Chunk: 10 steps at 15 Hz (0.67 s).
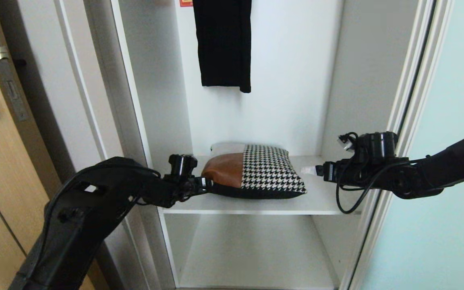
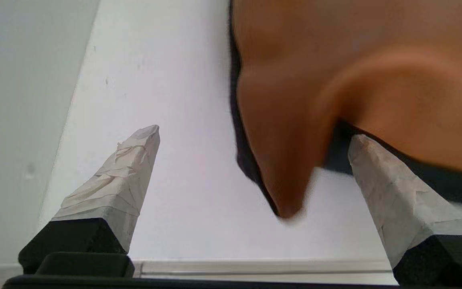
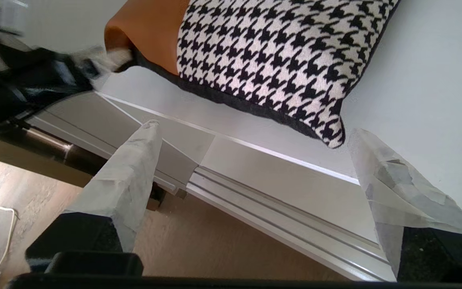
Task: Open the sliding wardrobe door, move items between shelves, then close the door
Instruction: Place the pillow on the higher shelf
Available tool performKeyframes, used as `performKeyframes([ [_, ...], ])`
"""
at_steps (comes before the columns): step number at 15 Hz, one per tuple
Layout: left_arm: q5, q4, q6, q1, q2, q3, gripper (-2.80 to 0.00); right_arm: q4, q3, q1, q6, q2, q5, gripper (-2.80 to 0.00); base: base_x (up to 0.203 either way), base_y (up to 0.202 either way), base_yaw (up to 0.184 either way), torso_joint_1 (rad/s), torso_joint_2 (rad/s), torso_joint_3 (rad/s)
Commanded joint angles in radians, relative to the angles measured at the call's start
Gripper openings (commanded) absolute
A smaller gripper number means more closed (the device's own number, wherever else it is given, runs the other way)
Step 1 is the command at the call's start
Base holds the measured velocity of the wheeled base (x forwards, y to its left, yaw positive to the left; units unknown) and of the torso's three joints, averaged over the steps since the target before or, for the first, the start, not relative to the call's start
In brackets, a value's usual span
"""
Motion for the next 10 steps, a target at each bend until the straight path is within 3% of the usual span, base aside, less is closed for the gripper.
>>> performKeyframes([
  [1,-0.006,-0.062,0.025,-0.002,-0.089,0.078,0.0,-0.003,0.006,-0.001,0.001,-0.005,0.008,0.0,0.0,0.0,0.0,0.0,0.0,0.0],
  [5,-0.008,-0.079,0.03,-0.017,-0.225,0.207,0.0,-0.003,0.015,-0.004,0.001,-0.023,0.008,0.0,0.0,0.0,0.0,0.0,0.0,0.0],
  [6,-0.001,-0.081,0.028,-0.017,-0.269,0.241,-0.59,-0.007,0.025,-0.004,-0.001,-0.035,0.007,0.0,0.0,0.0,0.0,0.0,0.0,0.0],
  [7,0.011,-0.08,0.026,-0.017,-0.321,0.275,-2.8,-0.012,0.034,-0.004,-0.001,-0.054,0.008,-2.8,0.0,0.0,0.0,0.0,0.0,0.0],
  [10,0.038,-0.074,0.025,-0.016,-0.518,0.416,-2.8,-0.014,0.088,0.018,-0.046,-0.117,0.004,-2.8,0.0,0.0,0.0,0.0,0.0,0.0],
])
